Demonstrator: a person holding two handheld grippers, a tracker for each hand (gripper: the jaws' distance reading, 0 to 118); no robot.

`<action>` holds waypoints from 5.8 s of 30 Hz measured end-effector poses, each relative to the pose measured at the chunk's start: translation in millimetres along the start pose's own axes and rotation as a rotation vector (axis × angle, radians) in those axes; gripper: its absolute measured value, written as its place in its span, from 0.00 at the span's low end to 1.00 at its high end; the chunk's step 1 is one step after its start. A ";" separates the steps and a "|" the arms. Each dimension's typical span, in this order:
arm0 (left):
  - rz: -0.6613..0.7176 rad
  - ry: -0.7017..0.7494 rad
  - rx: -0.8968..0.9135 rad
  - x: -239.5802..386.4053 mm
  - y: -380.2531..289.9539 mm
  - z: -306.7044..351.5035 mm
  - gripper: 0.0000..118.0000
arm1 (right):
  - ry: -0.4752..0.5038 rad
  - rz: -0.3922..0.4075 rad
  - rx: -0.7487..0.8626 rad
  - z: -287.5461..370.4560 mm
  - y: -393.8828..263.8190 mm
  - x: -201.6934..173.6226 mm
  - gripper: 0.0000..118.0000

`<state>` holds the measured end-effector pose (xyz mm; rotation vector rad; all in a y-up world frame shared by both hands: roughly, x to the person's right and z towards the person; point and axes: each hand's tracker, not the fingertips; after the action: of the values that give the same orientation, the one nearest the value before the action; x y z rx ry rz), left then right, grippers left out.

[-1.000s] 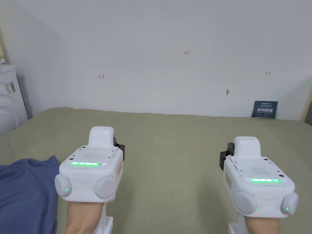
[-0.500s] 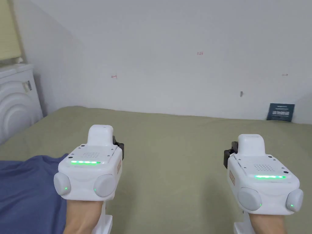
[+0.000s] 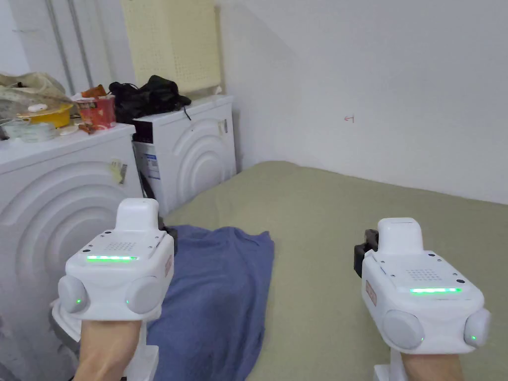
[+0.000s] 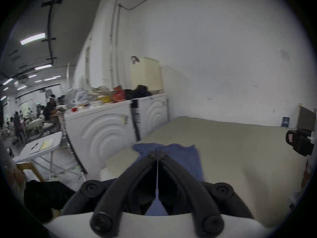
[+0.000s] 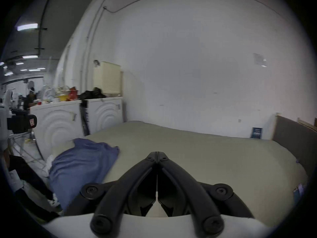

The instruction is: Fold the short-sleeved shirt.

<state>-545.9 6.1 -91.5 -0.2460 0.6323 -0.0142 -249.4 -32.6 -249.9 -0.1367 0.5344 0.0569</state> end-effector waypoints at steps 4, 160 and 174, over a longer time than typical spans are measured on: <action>0.024 0.071 -0.009 -40.4 -2.9 10.4 0.01 | 0.072 -0.001 -0.002 -7.8 -1.5 -37.0 0.00; -0.459 -0.574 -0.773 370.3 -126.3 -187.5 0.07 | -0.577 -0.139 -0.477 91.2 -137.8 329.6 0.00; -0.304 -0.620 -0.833 357.3 -132.4 -206.7 0.07 | -0.514 -0.330 -0.876 23.1 -182.8 405.4 0.85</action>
<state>-370.4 -200.0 -430.1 -1.1038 -0.0573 0.0341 126.9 -202.6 -416.4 -1.0340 -0.0645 -0.0008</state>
